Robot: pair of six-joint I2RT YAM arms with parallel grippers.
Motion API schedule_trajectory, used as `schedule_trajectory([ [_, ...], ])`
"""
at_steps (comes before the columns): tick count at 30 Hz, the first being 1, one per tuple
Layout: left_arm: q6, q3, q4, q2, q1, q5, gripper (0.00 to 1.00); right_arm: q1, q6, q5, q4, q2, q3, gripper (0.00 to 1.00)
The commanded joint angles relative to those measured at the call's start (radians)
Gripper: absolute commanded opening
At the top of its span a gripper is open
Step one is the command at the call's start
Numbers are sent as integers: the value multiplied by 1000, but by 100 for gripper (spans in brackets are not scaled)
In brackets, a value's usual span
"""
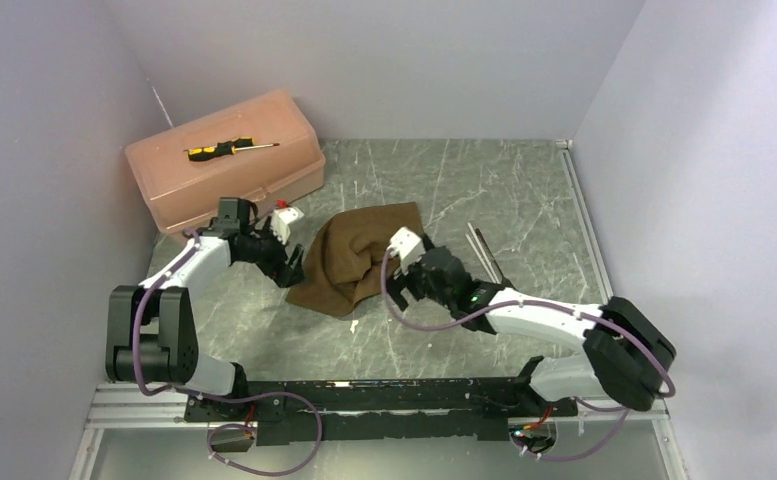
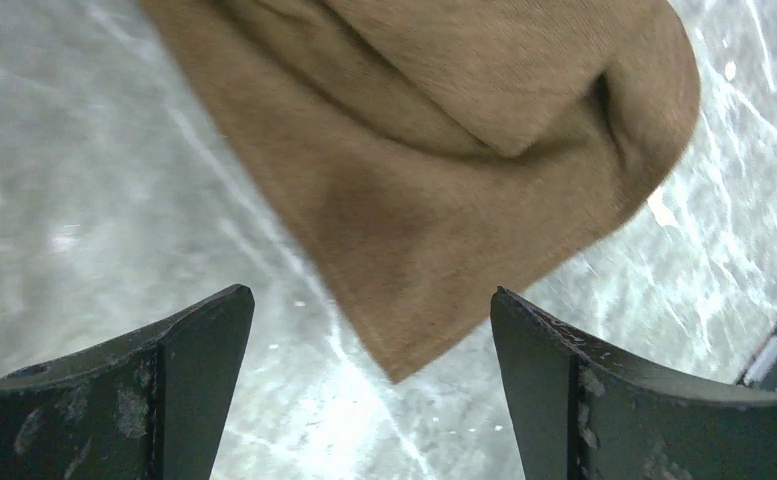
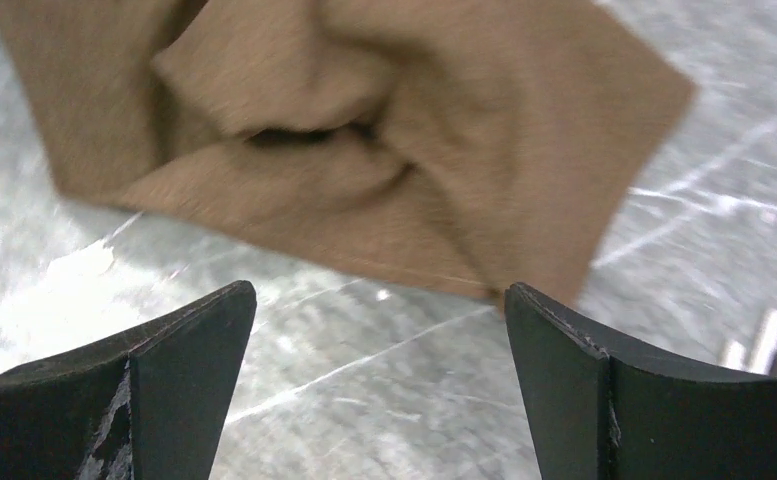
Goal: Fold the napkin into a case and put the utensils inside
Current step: Pick up the crumpled napkin from the center of the board.
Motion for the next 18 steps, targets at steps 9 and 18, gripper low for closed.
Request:
schedule_trajectory([
  [9,171,-23,-74,69,-112,-101,94,109,-231,-111,142,279,85,98],
  [18,368,19,-301,48,-113,-83,94,135,-302,-20,308,452,153,72],
])
